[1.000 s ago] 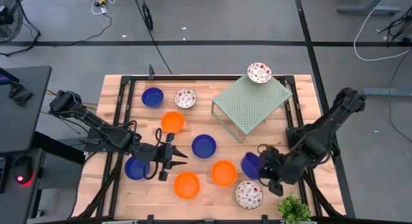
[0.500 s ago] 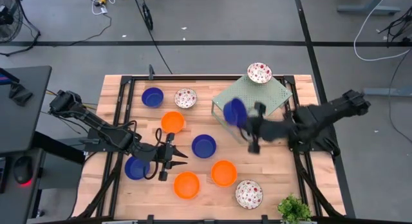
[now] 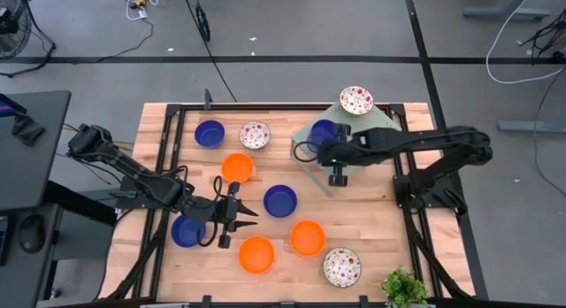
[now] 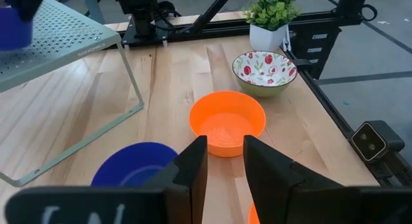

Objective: Pick & Place Mini bowls
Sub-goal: Put the blue bowl on the shelf, then put the orange bowl on the shelf

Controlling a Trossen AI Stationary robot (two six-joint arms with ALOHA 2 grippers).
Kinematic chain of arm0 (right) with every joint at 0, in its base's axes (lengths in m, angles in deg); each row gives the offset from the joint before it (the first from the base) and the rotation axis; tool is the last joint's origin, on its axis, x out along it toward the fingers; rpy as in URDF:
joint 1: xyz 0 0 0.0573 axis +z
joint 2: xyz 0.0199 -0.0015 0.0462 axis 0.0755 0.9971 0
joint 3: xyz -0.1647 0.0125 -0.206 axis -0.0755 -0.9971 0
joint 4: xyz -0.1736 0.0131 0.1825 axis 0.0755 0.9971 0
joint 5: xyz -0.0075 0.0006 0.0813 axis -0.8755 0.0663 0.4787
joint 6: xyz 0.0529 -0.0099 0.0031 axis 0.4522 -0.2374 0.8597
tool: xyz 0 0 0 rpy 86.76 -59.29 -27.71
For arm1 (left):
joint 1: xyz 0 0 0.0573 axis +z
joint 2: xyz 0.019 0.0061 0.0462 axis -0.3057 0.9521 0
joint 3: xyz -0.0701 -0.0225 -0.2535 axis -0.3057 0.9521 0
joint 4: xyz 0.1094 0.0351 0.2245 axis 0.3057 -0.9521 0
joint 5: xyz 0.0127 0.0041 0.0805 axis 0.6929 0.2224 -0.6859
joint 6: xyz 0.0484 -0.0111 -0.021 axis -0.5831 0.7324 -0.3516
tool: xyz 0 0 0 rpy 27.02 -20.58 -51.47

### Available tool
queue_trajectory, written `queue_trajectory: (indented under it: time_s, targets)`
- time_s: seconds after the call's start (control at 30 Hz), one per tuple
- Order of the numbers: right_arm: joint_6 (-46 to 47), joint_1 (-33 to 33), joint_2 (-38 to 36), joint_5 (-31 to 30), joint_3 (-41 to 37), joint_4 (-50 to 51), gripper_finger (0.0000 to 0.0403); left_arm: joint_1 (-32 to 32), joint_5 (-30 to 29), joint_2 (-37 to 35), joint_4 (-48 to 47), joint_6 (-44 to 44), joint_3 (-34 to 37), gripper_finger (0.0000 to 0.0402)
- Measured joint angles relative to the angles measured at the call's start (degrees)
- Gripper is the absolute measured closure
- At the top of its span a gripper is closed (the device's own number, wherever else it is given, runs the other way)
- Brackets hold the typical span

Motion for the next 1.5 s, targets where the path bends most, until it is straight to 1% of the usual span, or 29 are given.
queue_trajectory:
  time_s: [0.2,0.37,0.63,0.73,1.03,1.2,1.33,1.43,1.5]
  targets:
    - [-0.18,-1.38,2.28,-0.58,0.11,2.4,0.0393,0.0,-0.01,0.0,-0.02,0.02,0.0,0.0296]
    - [0.36,-1.6,2.4,-1.31,0.09,2.71,0.0378,0.0,-0.01,0.02,-0.04,0.22,0.0,0.0296]
    - [0.6,-1.6,2.4,-1.82,0.04,2.66,0.0366,0.0,-0.01,0.01,-0.11,0.22,0.0,0.0296]
    - [1.41,-1.6,2.4,-3.78,0.04,2.6,0.0358,0.0,-0.01,0.02,-0.11,0.22,0.0,0.0296]
    - [2.18,-1.58,2.4,-8.22,0.0,1.79,0.0309,0.0,-0.01,0.0,-0.13,0.22,0.0,0.0296]
    - [5.88,-1.58,1.97,-10.82,0.0,1.76,0.0286,0.0,-0.01,0.01,-0.13,0.22,0.0,0.0296]
    - [10.15,-1.04,0.69,-10.82,0.0,1.74,0.0282,0.0,-0.01,0.01,-0.13,0.22,0.0,0.0296]
    - [14.29,1.19,-0.78,-10.48,0.0,1.31,0.0286,0.0,-0.01,0.02,-0.15,0.22,0.0,0.0296]
    - [16.56,4.01,-1.7,-8.67,0.0,0.0,0.029,0.0,-0.01,0.0,-0.17,0.22,0.0,0.0296]
